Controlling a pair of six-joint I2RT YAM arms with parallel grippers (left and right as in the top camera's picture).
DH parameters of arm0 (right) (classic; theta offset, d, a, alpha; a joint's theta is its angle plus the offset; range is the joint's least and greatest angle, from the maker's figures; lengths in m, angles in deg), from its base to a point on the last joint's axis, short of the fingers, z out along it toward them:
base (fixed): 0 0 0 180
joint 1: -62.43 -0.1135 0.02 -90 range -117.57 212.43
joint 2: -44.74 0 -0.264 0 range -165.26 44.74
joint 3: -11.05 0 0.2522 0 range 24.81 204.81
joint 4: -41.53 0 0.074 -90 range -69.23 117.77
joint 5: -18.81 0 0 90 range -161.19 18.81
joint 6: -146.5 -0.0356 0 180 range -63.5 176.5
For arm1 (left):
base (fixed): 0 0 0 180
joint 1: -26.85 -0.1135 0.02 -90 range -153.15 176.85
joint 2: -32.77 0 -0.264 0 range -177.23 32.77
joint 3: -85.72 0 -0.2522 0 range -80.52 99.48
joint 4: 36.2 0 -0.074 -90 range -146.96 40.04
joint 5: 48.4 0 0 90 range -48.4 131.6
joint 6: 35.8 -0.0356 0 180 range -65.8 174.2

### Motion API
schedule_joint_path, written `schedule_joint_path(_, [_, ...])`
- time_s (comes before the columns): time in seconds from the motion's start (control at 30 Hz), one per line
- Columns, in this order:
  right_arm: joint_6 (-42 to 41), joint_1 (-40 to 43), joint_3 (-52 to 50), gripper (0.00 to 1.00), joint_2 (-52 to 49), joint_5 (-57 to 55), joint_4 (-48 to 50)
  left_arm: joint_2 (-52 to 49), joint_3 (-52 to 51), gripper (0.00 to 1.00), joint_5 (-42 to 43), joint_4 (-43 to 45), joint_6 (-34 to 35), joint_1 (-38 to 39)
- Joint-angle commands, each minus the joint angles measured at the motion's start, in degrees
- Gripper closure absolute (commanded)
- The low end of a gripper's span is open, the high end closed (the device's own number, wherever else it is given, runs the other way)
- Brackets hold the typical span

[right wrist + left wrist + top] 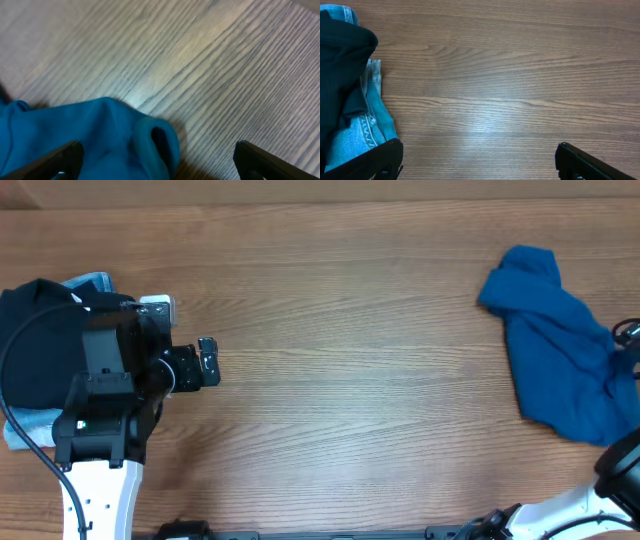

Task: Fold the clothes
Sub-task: 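Reach the right gripper to the teal shirt and grasp its edge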

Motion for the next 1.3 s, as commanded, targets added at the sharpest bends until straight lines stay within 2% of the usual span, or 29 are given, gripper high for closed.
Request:
schedule_joint_path(0.0, [0.4, 0.3, 1.0, 0.04, -3.7, 0.4, -0.8, -0.2, 1.5, 0.00, -0.4, 0.2, 0.6, 0.4])
schedule_joint_path(0.07, [0.4, 0.2, 1.0, 0.14, -4.8, 1.6, -0.8, -0.2, 1.5, 0.00, -0.4, 0.3, 0.6, 0.4])
schedule_joint_path(0.1, [0.4, 0.2, 1.0, 0.23, -5.0, 2.7, -0.5, -0.2, 1.5, 0.00, -0.4, 0.3, 0.6, 0.4])
schedule_joint_path(0.17, [0.4, 0.2, 1.0, 0.63, -5.0, 2.9, -0.4, -0.2, 1.5, 0.00, -0.4, 0.3, 0.6, 0.4])
schedule_joint_path(0.2, [0.4, 0.2, 1.0, 0.89, -5.0, 2.9, -0.5, -0.2, 1.5, 0.00, -0.4, 0.3, 0.6, 0.4])
schedule_joint_path(0.23, [0.4, 0.2, 1.0, 0.96, -5.0, 4.2, -0.5, -0.2, 1.5, 0.00, -0.4, 0.3, 0.6, 0.4])
schedule_joint_path(0.3, [0.3, 0.2, 1.2, 0.96, -4.1, 9.6, -0.4, -0.2, 1.5, 0.00, -0.4, 0.3, 0.6, 0.4])
schedule_joint_path(0.37, [0.2, -0.8, 3.5, 0.96, 0.8, 18.0, -0.1, -0.2, 1.5, 0.00, -0.4, 0.3, 0.6, 0.4])
schedule_joint_path(0.4, [0.2, -2.8, 8.0, 0.96, 6.1, 24.1, -1.6, -0.2, 1.5, 0.00, -0.4, 0.3, 0.6, 0.4])
schedule_joint_path(0.47, [0.2, -8.6, 15.4, 0.96, 13.2, 31.9, -6.6, -0.2, 1.5, 0.00, -0.4, 0.3, 0.6, 0.4])
schedule_joint_path(0.53, [0.4, -19.3, 19.2, 0.96, 18.6, 35.3, -12.7, -0.2, 1.5, 0.00, -0.4, 0.9, 0.6, 0.4])
schedule_joint_path(0.63, [0.4, -39.1, 19.0, 0.96, 20.1, 34.7, -21.8, -0.2, 1.5, 0.00, -0.4, 1.1, 0.6, 0.4])
schedule_joint_path(0.7, [0.4, -53.2, 18.8, 0.94, 17.3, 27.8, -27.8, -0.2, 1.5, 0.00, -0.4, 1.2, 0.6, 0.4])
schedule_joint_path(0.73, [0.4, -57.2, 18.8, 0.88, 16.1, 24.2, -29.2, -0.2, 1.5, 0.00, -0.4, 1.1, 0.6, 0.4])
schedule_joint_path(0.8, [0.4, -63.3, 18.8, 0.68, 14.1, 14.1, -31.1, -0.2, 1.5, 0.00, -0.4, 1.1, 0.6, 0.4])
schedule_joint_path(0.83, [0.4, -65.2, 18.8, 0.63, 13.7, 7.6, -31.6, -0.2, 1.5, 0.00, -0.4, 1.1, 0.6, 0.4])
schedule_joint_path(0.87, [-0.1, -66.0, 18.9, 0.57, 13.8, 1.5, -31.6, -0.2, 1.5, 0.00, -0.4, 1.2, 0.6, 0.4])
schedule_joint_path(0.97, [-0.3, -62.9, 18.9, 0.52, 14.9, -4.3, -32.1, -0.2, 1.5, 0.00, -0.4, 1.2, 0.6, 0.4])
schedule_joint_path(1.07, [-0.3, -54.7, 18.9, 0.49, 15.1, -4.4, -35.4, -0.2, 1.5, 0.00, 1.4, 1.6, 0.6, 0.4])
schedule_joint_path(1.13, [-0.3, -49.0, 18.9, 0.32, 15.1, -3.8, -39.8, -0.2, 1.5, 0.00, 3.9, 2.1, 0.6, 0.4])
schedule_joint_path(1.27, [-0.3, -41.0, 15.9, 0.31, 15.0, 3.7, -49.9, -1.9, 1.5, 0.00, 6.6, 2.0, 0.9, 0.4])
